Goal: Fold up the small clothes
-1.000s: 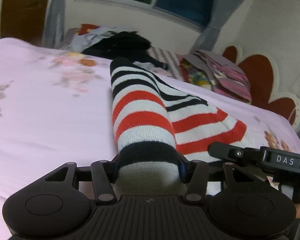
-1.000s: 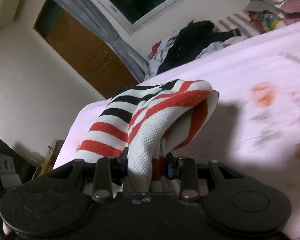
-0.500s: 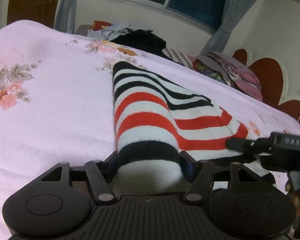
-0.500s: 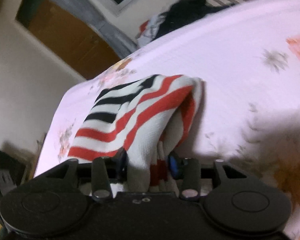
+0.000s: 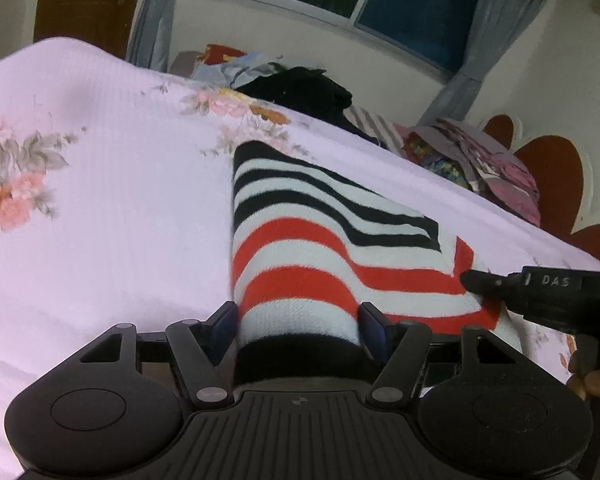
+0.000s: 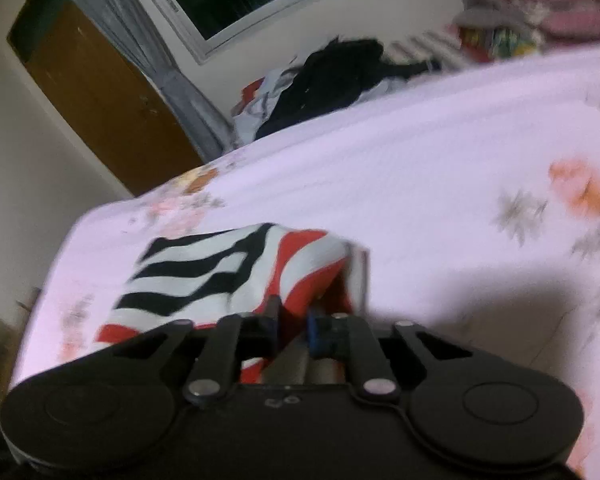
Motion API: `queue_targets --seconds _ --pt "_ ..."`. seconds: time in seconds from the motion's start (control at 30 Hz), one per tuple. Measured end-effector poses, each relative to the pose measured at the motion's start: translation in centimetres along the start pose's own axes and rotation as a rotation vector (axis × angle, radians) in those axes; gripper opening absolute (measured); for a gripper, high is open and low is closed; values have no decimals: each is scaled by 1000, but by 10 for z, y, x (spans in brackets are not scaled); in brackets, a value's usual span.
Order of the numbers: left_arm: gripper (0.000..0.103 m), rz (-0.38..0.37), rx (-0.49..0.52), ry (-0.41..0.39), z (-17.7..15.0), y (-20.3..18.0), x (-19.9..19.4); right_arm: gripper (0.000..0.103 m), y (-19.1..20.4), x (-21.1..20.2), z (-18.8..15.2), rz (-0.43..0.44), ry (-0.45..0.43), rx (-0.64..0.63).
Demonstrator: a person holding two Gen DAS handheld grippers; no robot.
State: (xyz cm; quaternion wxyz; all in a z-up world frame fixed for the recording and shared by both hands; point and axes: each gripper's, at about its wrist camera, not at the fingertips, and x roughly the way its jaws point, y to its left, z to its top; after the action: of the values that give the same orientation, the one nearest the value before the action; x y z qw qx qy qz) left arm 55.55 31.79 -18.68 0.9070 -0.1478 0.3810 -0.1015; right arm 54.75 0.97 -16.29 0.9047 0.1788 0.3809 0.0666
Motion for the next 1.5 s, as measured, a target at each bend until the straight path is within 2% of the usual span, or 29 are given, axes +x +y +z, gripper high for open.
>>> queue_targets --seconds 0.13,0.2,0.33,0.5,0.6,0.63,0.7,0.8,0.87,1.07,1.17,1.27,1.3,1.37,1.47,1.5 --pt "66 2 12 2 -2 -3 -9 12 -5 9 -3 -17 40 10" --pt "66 -3 34 -2 -3 -6 -22 19 -4 -2 -1 -16 29 43" --pt "66 -7 72 -4 -13 -4 -48 26 9 -38 -8 39 -3 4" --pt "66 -15 58 5 -31 3 -65 28 26 -67 -38 57 31 -57" --pt "66 -17 44 24 -39 4 -64 29 25 -73 -56 22 55 -66" --pt "66 -16 40 25 -41 4 -62 26 24 -71 -61 -3 62 -86" --pt "66 -25 43 36 -44 3 -60 28 23 -65 -69 -65 58 -137" --pt "66 -17 43 48 -45 0 -63 28 28 -61 -65 -101 55 -135" --pt "66 -15 47 56 -47 -1 -71 28 37 -64 -65 -129 50 -181" --pt "66 12 59 92 -61 2 -81 29 54 -100 -82 -67 13 -168" --pt "66 18 53 100 -65 1 -75 27 48 -93 -94 -126 54 -173" --pt "66 22 55 107 -66 0 -74 34 33 -84 -104 -151 65 -155" --pt "66 26 59 109 -65 -1 -74 40 30 -84 -104 -150 64 -130" --pt "66 35 68 109 -63 -2 -75 41 30 -89 -103 -150 60 -86" --pt "67 42 73 115 -61 -4 -75 39 38 -85 -107 -182 61 -180" --pt "67 47 72 117 -61 -5 -74 40 34 -81 -108 -182 72 -169"
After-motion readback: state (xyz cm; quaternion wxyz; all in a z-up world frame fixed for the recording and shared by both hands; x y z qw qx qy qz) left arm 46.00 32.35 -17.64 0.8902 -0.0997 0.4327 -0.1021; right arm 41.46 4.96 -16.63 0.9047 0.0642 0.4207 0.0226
